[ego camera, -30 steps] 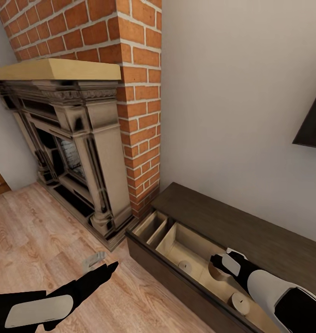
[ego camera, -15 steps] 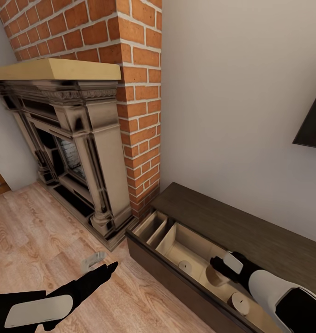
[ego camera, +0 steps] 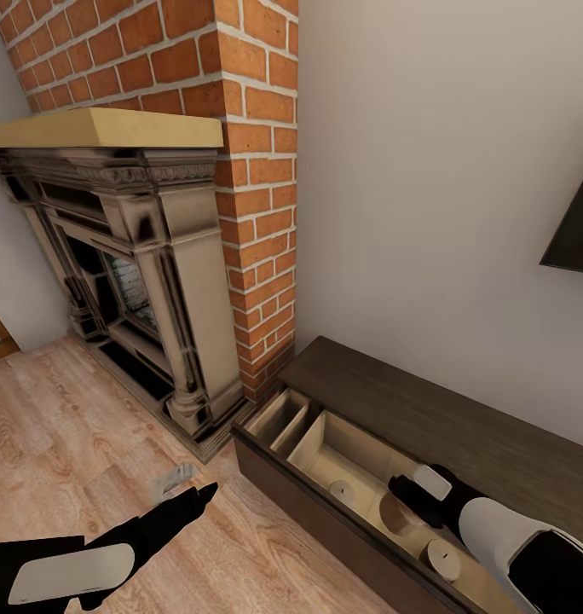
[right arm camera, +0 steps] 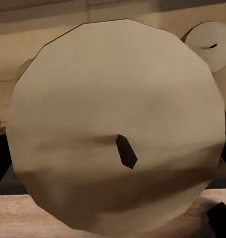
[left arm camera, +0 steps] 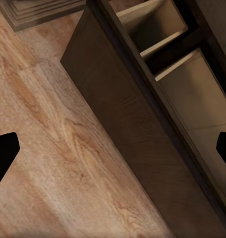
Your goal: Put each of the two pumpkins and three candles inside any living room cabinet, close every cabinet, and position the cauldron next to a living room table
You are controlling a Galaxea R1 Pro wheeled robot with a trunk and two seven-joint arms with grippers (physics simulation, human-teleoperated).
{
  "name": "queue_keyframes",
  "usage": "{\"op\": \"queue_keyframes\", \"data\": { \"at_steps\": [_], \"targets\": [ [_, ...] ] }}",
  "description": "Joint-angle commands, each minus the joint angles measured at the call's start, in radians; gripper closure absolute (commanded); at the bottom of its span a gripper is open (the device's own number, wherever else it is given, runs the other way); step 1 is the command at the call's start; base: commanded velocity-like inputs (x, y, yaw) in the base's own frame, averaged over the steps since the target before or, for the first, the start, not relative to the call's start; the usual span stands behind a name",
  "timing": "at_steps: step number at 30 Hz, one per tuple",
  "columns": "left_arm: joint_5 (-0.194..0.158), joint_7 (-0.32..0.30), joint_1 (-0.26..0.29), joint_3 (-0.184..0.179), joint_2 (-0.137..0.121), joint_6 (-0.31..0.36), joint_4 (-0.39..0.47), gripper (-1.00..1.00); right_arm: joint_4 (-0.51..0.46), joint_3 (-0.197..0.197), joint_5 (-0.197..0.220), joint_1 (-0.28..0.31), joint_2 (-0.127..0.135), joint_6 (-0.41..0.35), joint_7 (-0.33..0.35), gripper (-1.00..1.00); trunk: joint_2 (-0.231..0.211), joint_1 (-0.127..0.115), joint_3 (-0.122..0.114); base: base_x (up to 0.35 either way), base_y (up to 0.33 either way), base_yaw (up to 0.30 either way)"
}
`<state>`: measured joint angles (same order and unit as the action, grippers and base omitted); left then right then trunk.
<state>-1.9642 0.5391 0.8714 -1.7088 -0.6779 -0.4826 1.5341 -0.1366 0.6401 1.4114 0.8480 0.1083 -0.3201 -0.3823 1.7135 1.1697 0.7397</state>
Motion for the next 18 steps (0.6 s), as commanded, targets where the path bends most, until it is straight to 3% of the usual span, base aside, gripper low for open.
{"op": "queue_keyframes", "data": {
  "at_steps": [1, 15, 16, 18],
  "targets": [
    [-0.004, 0.001, 0.002, -0.003, 0.000, -0.006, 0.001, -1.00, -0.003, 0.006, 0.007, 0.000, 0.001, -0.004, -0.007, 1.00, 0.001, 0.000, 0.001, 0.000, 0.000, 0.000],
    [-0.004, 0.001, 0.003, -0.003, 0.000, -0.006, 0.001, -1.00, -0.004, 0.006, 0.009, 0.000, 0.002, -0.004, -0.009, 1.00, 0.001, 0.000, 0.001, 0.000, 0.000, 0.000],
    [-0.004, 0.001, 0.003, -0.003, 0.000, -0.006, 0.001, -1.00, -0.004, 0.006, 0.009, 0.000, 0.002, -0.004, -0.010, -1.00, 0.001, 0.000, 0.001, 0.000, 0.000, 0.000],
    [-0.004, 0.001, 0.002, -0.003, 0.000, -0.005, 0.001, -1.00, -0.004, 0.006, 0.009, 0.000, 0.002, -0.004, -0.011, -1.00, 0.001, 0.000, 0.001, 0.000, 0.000, 0.000]
  ]
}}
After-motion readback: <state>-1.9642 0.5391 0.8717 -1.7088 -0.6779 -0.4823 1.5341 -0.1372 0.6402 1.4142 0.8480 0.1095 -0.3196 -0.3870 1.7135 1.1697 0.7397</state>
